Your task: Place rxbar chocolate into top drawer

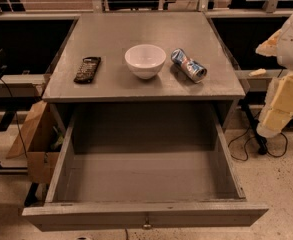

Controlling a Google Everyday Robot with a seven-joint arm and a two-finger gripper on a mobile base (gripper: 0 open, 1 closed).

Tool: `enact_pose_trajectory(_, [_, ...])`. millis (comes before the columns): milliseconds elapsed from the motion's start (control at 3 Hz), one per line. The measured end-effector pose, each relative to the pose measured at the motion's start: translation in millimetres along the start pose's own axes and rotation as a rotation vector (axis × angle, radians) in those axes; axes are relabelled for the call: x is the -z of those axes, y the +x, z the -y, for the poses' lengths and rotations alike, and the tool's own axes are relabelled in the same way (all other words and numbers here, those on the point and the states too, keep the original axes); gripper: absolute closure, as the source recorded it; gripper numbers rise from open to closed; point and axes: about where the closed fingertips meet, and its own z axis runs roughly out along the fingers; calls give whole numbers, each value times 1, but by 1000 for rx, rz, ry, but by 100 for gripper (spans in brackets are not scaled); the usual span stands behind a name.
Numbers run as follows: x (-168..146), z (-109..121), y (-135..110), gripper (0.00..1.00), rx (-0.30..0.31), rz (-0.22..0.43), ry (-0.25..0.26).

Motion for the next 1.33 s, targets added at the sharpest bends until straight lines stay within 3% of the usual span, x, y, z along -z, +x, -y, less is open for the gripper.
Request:
enact_pose_trajectory(333, [3,-1,-4,0,5,13,10])
enact_pose_trajectory(667, [-3,-6,-46,0,-3,90,43])
enact_pose_trajectory(1333, [-10,-19,-246,0,25,361,111])
